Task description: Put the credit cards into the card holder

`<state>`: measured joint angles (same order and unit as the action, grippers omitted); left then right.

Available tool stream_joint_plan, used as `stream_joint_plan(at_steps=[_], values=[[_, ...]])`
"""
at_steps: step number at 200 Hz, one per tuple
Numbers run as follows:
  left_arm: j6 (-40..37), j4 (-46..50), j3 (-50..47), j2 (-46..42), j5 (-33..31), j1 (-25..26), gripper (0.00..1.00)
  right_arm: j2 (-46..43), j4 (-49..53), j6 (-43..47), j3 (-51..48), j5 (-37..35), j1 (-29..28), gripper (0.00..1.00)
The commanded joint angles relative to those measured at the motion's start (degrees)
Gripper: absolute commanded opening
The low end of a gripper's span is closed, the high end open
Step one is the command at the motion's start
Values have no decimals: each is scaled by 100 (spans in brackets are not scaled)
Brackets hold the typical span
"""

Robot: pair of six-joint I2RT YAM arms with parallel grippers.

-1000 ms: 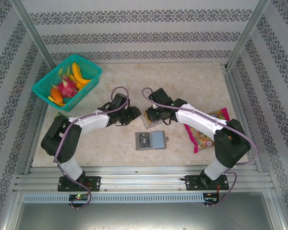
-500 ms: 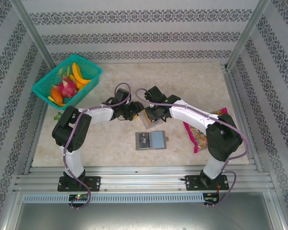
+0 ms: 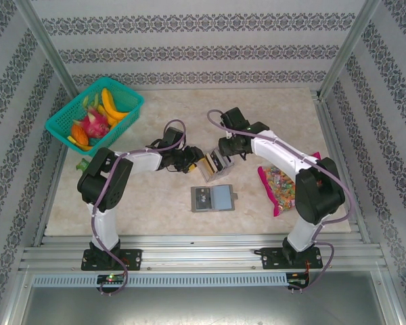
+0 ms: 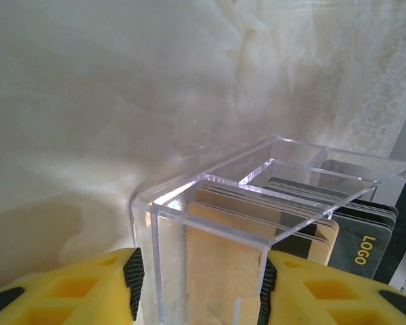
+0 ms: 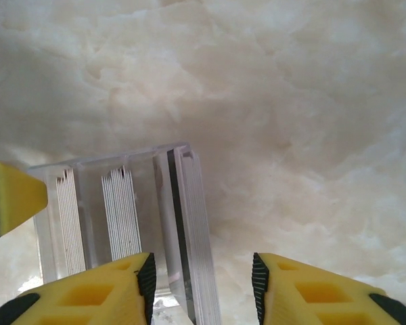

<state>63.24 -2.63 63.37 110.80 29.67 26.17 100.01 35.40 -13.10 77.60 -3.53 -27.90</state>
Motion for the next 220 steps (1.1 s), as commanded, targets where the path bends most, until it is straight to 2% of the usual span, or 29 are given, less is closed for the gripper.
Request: stream_joint_plan(at_steps=[1, 52, 97, 184, 220], values=[[-79, -73, 81, 94, 59, -51, 50, 222, 9, -180, 110, 874, 193, 45], [-80, -45, 70, 75, 69, -51, 49, 419, -124, -446, 159, 1796, 338, 44], [-58, -50, 70, 47, 56, -27, 48, 283, -286, -570, 80, 2209, 322, 41], [-54, -37, 64, 9, 54, 6, 48, 808, -98, -512, 332, 1756, 198, 42], [-42, -36, 71, 5, 53, 6, 48, 893, -46, -491, 424, 1804, 171, 43]])
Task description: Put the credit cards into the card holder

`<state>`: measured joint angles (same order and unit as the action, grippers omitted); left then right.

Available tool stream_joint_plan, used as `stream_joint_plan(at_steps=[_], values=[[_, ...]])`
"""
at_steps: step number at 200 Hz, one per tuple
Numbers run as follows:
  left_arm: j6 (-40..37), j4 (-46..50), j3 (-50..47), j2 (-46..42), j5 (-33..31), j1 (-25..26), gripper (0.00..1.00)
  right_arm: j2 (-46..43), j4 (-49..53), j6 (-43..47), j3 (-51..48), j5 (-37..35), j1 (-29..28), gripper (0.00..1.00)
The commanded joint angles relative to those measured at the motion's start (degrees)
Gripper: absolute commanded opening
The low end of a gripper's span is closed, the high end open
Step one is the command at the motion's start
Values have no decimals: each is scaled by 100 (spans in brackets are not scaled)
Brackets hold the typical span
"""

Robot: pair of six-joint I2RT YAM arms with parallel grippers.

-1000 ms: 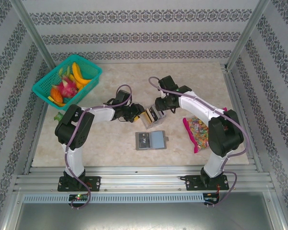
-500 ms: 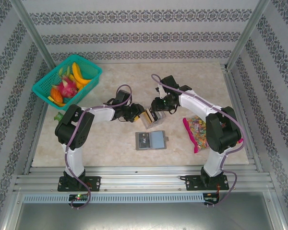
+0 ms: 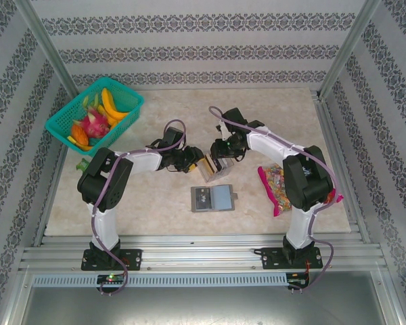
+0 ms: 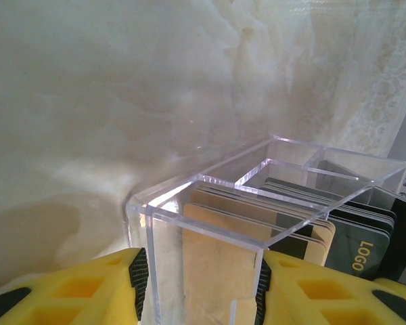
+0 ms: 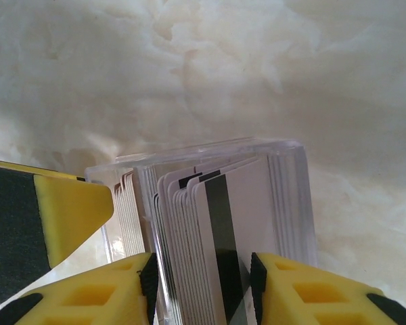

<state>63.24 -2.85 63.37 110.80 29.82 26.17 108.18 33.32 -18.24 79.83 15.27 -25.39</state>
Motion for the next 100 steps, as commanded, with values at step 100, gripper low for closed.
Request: stream_joint_plan(at_steps=[100], values=[[-43, 21, 79, -19, 15, 28, 48, -354, 224, -27, 178, 125, -53, 38]])
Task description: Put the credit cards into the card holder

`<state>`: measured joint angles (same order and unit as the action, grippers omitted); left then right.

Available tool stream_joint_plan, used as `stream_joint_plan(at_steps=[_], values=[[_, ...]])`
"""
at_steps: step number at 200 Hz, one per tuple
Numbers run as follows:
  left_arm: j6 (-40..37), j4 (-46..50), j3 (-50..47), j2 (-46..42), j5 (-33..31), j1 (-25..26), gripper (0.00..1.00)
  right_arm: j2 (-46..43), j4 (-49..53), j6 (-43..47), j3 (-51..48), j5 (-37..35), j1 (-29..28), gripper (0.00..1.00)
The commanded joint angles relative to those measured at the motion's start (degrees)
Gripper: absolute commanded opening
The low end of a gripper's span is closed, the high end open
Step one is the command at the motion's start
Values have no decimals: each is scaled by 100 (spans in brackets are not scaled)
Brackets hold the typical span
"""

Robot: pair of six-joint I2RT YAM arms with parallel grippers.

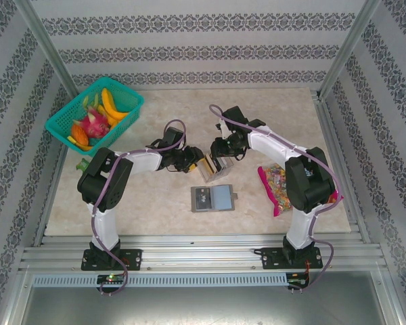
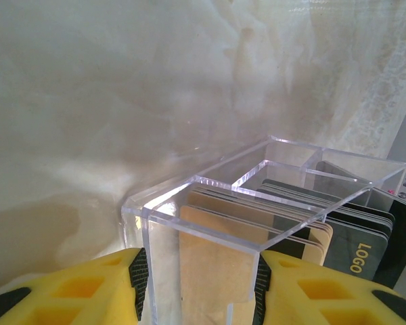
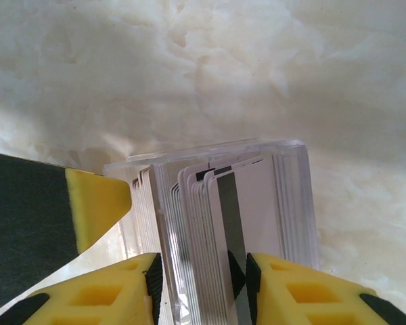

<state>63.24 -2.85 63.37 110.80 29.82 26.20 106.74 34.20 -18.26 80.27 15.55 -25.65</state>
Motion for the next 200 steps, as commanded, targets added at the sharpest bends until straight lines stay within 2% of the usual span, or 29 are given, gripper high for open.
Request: stream_joint_plan(at_steps=[1, 54, 76, 102, 170, 200], values=[[-42, 17, 79, -21, 15, 26, 48, -217, 134, -22, 132, 97, -23, 38], [-49, 39, 122, 3, 16, 43, 48, -198, 141, -29, 109, 139, 17, 34], [-45, 48, 129, -4, 14, 46, 48, -168, 189, 29, 123, -169, 16, 40], [-43, 44, 131, 5, 9, 52, 48, 50, 352, 161, 272, -419, 20, 42], [-46, 56, 162, 28, 11, 69, 48, 310, 325, 162, 275, -220, -17, 43], [-54, 81, 171, 28, 9, 61, 48, 143, 285, 156, 242, -16, -11, 39]])
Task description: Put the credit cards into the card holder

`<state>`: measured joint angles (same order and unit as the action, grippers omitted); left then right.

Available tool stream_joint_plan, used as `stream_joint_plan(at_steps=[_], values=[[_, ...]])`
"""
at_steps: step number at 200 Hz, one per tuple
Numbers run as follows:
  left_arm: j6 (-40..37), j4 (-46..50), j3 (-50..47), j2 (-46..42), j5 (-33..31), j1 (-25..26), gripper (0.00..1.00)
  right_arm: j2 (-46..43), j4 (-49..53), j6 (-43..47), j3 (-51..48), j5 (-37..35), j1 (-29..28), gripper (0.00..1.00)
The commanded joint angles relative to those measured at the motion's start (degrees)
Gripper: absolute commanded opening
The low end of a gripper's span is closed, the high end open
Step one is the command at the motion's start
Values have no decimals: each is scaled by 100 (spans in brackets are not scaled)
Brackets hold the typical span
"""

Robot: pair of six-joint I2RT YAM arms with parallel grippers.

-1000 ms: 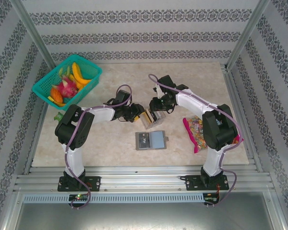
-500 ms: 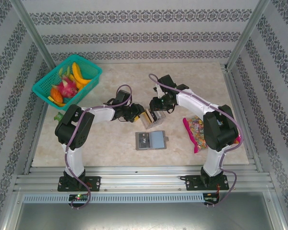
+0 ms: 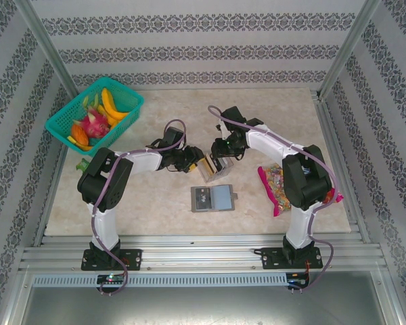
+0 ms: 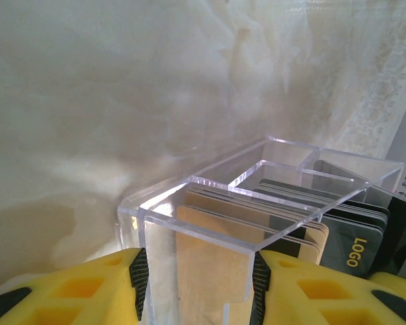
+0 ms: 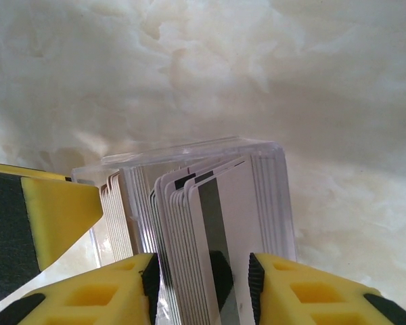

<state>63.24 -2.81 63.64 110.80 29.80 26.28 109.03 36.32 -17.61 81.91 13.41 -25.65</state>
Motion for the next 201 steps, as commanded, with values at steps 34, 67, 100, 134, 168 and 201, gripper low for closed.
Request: stream_joint_plan(at_steps=[34, 67, 100, 134, 168, 201], values=[[-57, 64, 149, 23, 6, 61, 48, -275, 86, 64, 102, 334, -2, 38], [-49, 53, 149, 29, 3, 79, 48, -346, 115, 44, 106, 365, 7, 35], [-49, 52, 162, 33, 7, 88, 48, -358, 139, 40, 115, 356, 7, 34], [-49, 55, 161, 40, 17, 88, 48, -331, 165, 37, 132, 254, 15, 26], [-55, 53, 158, 50, 14, 88, 48, -354, 192, 29, 128, 171, 31, 19], [-47, 52, 174, 60, 10, 88, 48, -507, 146, 3, 80, 70, 75, 12]])
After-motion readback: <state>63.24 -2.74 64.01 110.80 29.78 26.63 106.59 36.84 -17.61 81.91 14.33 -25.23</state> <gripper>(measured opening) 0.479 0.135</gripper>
